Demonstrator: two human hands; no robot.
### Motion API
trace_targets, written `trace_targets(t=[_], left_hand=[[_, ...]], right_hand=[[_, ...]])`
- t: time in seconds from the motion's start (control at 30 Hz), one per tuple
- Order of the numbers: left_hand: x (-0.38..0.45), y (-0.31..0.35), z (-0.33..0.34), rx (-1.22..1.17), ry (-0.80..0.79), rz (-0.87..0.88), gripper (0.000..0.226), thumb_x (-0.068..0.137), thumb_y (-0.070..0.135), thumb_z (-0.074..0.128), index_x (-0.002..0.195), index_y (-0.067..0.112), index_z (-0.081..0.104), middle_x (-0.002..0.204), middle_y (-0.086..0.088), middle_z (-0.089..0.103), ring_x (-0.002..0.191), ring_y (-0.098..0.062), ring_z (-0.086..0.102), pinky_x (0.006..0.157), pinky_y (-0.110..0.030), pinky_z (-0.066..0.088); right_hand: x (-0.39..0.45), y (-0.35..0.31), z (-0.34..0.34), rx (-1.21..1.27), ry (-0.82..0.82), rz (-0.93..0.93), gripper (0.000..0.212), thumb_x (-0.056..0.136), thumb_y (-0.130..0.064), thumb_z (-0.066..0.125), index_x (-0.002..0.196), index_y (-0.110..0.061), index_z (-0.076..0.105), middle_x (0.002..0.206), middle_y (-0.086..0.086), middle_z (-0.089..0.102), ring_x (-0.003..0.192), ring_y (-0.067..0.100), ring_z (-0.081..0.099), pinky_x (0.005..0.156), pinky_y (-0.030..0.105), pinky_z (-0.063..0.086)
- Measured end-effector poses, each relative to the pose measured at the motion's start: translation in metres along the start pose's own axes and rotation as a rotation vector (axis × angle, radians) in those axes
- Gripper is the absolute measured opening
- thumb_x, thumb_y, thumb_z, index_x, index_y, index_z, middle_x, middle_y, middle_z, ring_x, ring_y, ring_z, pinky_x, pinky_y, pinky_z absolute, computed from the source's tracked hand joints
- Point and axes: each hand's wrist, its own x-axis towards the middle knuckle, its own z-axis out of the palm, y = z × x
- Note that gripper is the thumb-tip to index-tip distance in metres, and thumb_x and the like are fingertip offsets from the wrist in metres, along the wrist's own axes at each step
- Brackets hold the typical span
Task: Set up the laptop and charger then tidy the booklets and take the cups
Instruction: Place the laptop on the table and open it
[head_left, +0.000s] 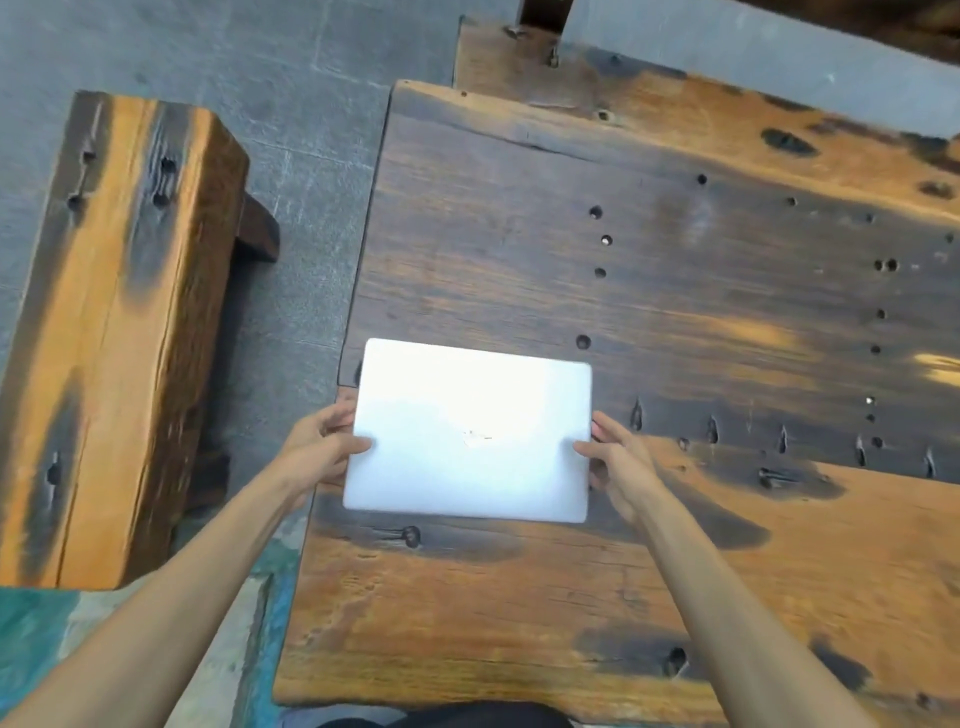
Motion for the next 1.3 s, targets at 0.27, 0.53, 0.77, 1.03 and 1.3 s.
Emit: trace_targets(t=[0.27,0.53,0.77,1.03,1.3], left_hand=[[-0.01,-0.02,-0.011,-0.12,-0.047,-0.028,0.056,0.083,-0.018,0.062,0.12,0.024,0.066,0.123,-0.004,0.071,0.112,-0.03,0.069,0.085,-0.058,0.059],[-0.031,-0.022,-0.009,-0.15,-0.107,-0.05,0.063,0.085,-0.021,0.059,0.136,0.016,0.048,0.121,-0.019,0.072,0.106,-0.034,0.066,0.088,-0.05,0.054],[-0.055,-0.022,-0.009,-0.025,-0.12,0.003,0.059,0.085,-0.018,0.063,0.125,0.025,0.055,0.108,-0.014,0.078,0.102,-0.033,0.071,0.082,-0.047,0.057],[-0.074,-0.001,0.015,0.131,-0.26,0.091,0.063,0.082,-0.016,0.068,0.132,0.021,0.056,0.113,-0.008,0.077,0.103,-0.025,0.073,0.076,-0.041,0.06],[-0.095,0.005,0.084,0.324,-0.415,0.121,0.06,0.081,-0.013,0.072,0.129,0.022,0.059,0.12,-0.007,0.074,0.11,-0.03,0.07,0.079,-0.047,0.06]], right_hand=[[-0.011,0.015,-0.011,0.081,-0.11,-0.001,0.071,0.085,0.022,0.059,0.143,-0.017,0.056,0.135,0.005,0.068,0.124,0.031,0.065,0.101,0.06,0.052],[-0.04,0.02,-0.014,0.054,-0.101,-0.034,0.066,0.084,0.021,0.063,0.134,-0.021,0.055,0.121,0.005,0.075,0.115,0.03,0.07,0.085,0.051,0.061],[-0.084,0.039,-0.025,0.071,-0.049,-0.119,0.063,0.081,0.02,0.067,0.128,-0.022,0.059,0.119,0.003,0.075,0.103,0.024,0.074,0.076,0.046,0.063],[-0.142,0.094,-0.063,0.202,0.087,-0.192,0.059,0.081,0.016,0.07,0.126,-0.022,0.059,0.12,0.002,0.073,0.106,0.023,0.072,0.071,0.042,0.062],[-0.194,0.175,-0.11,0.426,0.282,-0.213,0.068,0.082,0.015,0.068,0.138,-0.02,0.051,0.129,0.001,0.071,0.109,0.022,0.07,0.066,0.039,0.059]])
